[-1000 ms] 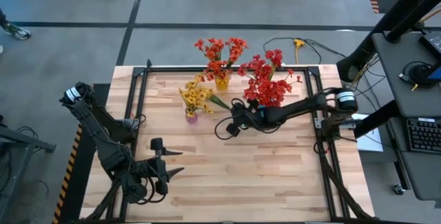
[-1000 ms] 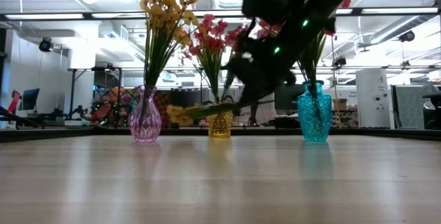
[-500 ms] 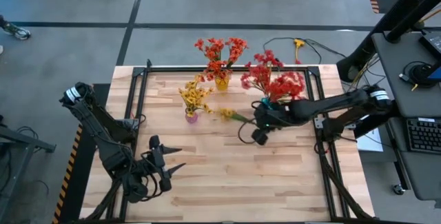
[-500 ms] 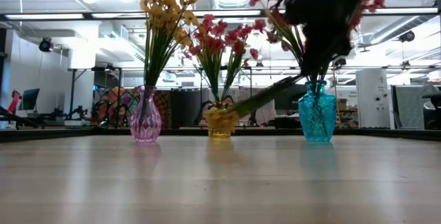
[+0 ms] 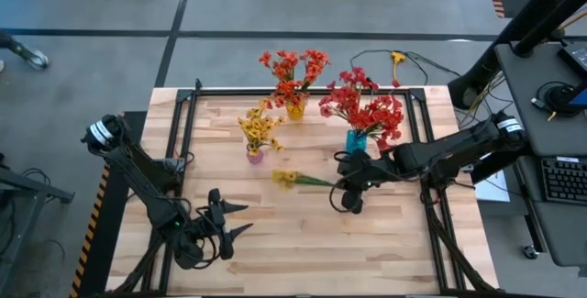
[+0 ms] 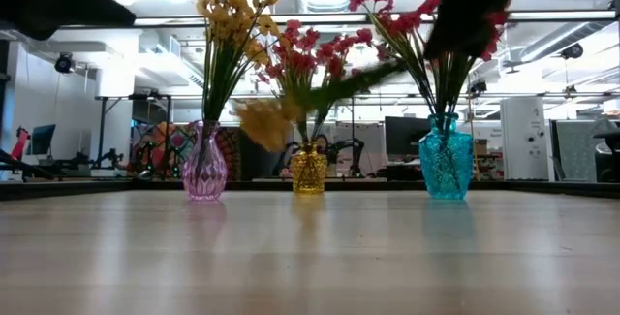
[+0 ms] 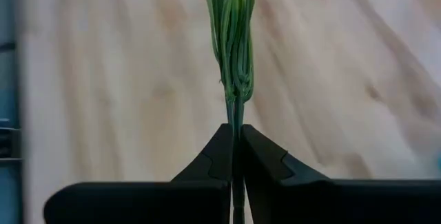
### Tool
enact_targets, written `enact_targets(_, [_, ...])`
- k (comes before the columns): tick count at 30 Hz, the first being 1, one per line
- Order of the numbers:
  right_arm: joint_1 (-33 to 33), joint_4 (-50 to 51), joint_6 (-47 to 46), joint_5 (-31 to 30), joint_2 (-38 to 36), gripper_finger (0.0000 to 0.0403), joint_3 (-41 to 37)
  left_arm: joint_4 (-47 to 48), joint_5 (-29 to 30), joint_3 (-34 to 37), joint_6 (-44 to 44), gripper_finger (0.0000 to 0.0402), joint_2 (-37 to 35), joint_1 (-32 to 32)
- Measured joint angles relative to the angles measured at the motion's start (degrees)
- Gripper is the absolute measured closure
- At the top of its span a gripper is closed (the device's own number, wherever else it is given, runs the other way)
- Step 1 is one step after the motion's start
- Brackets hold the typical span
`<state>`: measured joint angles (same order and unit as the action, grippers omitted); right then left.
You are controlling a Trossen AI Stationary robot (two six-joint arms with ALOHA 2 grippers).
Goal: Sort flowers into vase by color
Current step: Put the yellow flower into the purple vase
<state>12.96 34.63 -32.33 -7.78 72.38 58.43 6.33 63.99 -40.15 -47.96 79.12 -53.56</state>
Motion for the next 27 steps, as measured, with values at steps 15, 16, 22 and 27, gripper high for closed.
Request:
enact_targets(15, [5.13,-28.49,14.83,9.74,-0.52,0.039,0.07,-21.8,-0.1,-3.34,32.12,0.0174,2.14,0.0])
enact_targets(16, [5.44,-29.57,15.63,9.74,-0.47,0.039,0.07,-23.39,-0.53,-3.34,34.4,0.0174,2.11,0.0])
enact_targets(22, [6.94,-39.45,21.11,8.3,0.45,0.039,-1.37,-28.13,-1.51,-3.27,40.64,0.0174,2.11,0.61])
enact_targets(27, [6.89,-59.14,27.5,5.67,5.58,0.039,-4.47,-34.73,-1.51,-3.23,44.89,0.0174,2.33,3.95])
